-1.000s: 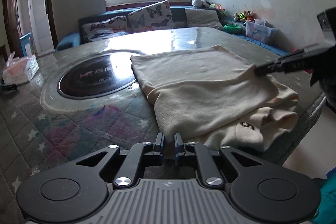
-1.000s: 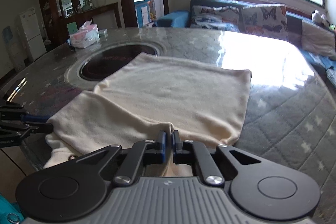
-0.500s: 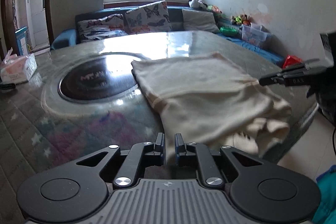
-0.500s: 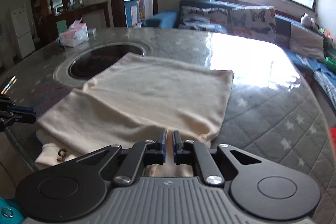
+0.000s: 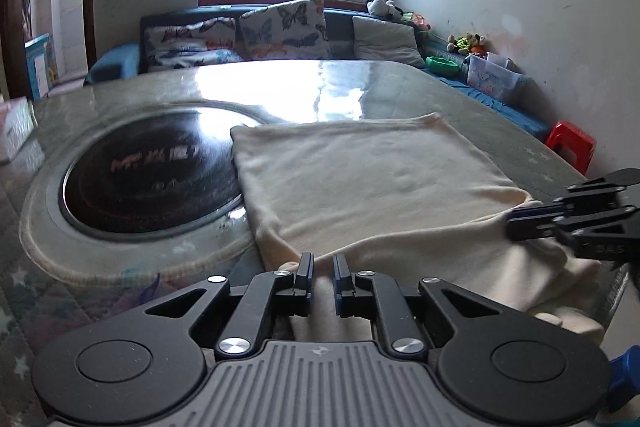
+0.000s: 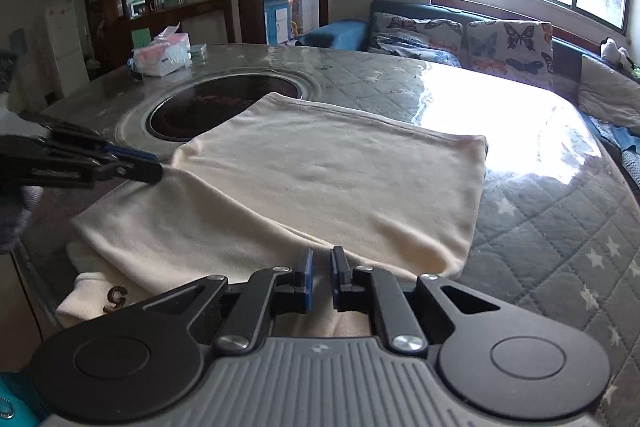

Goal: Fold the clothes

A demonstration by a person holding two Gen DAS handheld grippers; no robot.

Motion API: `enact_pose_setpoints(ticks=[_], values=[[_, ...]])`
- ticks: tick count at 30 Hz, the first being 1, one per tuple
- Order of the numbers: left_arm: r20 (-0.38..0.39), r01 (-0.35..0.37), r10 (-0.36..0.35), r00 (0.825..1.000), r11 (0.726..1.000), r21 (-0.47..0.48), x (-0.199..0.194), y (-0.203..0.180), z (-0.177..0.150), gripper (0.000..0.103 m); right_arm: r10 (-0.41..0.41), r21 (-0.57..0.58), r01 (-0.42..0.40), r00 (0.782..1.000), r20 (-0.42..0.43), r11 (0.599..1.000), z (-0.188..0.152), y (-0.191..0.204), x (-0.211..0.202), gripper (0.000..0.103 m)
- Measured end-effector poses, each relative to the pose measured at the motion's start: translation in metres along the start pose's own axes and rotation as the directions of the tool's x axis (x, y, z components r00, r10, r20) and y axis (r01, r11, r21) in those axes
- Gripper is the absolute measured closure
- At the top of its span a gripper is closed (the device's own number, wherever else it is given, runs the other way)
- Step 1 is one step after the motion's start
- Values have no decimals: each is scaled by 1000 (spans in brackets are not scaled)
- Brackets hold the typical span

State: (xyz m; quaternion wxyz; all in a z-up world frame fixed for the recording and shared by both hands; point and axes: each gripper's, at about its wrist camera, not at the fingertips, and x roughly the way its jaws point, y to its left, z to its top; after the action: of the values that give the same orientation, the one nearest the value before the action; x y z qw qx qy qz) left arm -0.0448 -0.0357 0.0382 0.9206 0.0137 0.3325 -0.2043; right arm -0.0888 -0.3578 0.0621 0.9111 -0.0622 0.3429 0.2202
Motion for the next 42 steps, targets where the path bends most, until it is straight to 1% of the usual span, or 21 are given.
enact_pose_setpoints(ticks=[2, 4, 6, 8, 9, 11, 13, 14, 16, 17, 20, 22, 26, 28, 29, 34, 35, 37, 38, 40, 42], values=[[7, 4, -4, 1000, 1000, -5, -3, 0, -1, 91, -2, -7, 2, 1000, -1, 1000, -1, 0, -7, 94], [18, 9, -9, 1000, 1000, 11, -10, -4, 1, 91, 6, -18, -6, 1000, -2, 1000, -3, 1, -15, 93], [27, 16, -17, 999, 999, 41, -17, -11, -1, 91, 21, -35, -21, 1000, -2, 999, -6, 4, -24, 88], [31, 32, -34, 999, 997, 73, -23, -18, -5, 90, 32, -59, -33, 999, -12, 998, -10, 9, -30, 87], [28, 37, -39, 999, 995, 88, -24, -22, -8, 88, 35, -67, -36, 999, -22, 997, -13, 11, -31, 87], [19, 35, -38, 999, 992, 123, -26, -29, -13, 88, 28, -78, -31, 999, -43, 996, -21, 13, -31, 87], [9, 45, -47, 999, 988, 145, -29, -35, -18, 88, 20, -86, -24, 999, -45, 996, -25, 14, -33, 87], [4, 52, -54, 999, 987, 154, -31, -38, -21, 87, 18, -88, -22, 999, -40, 996, -25, 15, -36, 87], [3, 61, -63, 998, 982, 176, -33, -43, -25, 77, 20, -90, -23, 999, -29, 996, -24, 16, -41, 87], [2, 62, -64, 998, 980, 189, -34, -46, -27, 71, 25, -93, -27, 999, -24, 995, -24, 18, -42, 86], [-8, 58, -58, 998, 974, 217, -35, -50, -34, 71, 22, -104, -26, 999, -34, 994, -29, 20, -39, 84], [-6, 63, -63, 998, 967, 245, -44, -50, -38, 71, 18, -110, -22, 999, -39, 994, -31, 20, -40, 83], [-1, 71, -74, 997, 951, 301, -61, -50, -46, 71, 9, -120, -13, 999, -32, 993, -31, 19, -51, 82], [-7, 79, -82, 997, 932, 353, -66, -54, -54, 70, 4, -125, -8, 1000, -30, 992, -32, 18, -57, 76], [-10, 85, -88, 996, 922, 378, -68, -56, -58, 70, 3, -129, -6, 1000, -29, 992, -32, 18, -59, 69], [-1, 93, -105, 994, 870, 483, -66, -74, -74, 69, 4, -179, -11, 999, -43, 984, -35, 22, -68, 67], [8, 87, -105, 994, 862, 500, -65, -78, -76, 69, 5, -197, -15, 999, -52, 980, -36, 24, -70, 64], [22, 81, -108, 994, 850, 520, -62, -83, -78, 69, 8, -225, -22, 998, -63, 974, -38, 26, -72, 63], [27, 78, -109, 994, 848, 524, -60, -85, -78, 69, 10, -236, -26, 998, -67, 971, -39, 27, -74, 62], [37, 72, -107, 994, 846, 529, -58, -88, -77, 69, 16, -258, -34, 997, -74, 966, -42, 30, -77, 57], [48, 66, -108, 993, 844, 533, -57, -89, -76, 69, 12, -284, -35, 997, -81, 958, -46, 34, -78, 55]])
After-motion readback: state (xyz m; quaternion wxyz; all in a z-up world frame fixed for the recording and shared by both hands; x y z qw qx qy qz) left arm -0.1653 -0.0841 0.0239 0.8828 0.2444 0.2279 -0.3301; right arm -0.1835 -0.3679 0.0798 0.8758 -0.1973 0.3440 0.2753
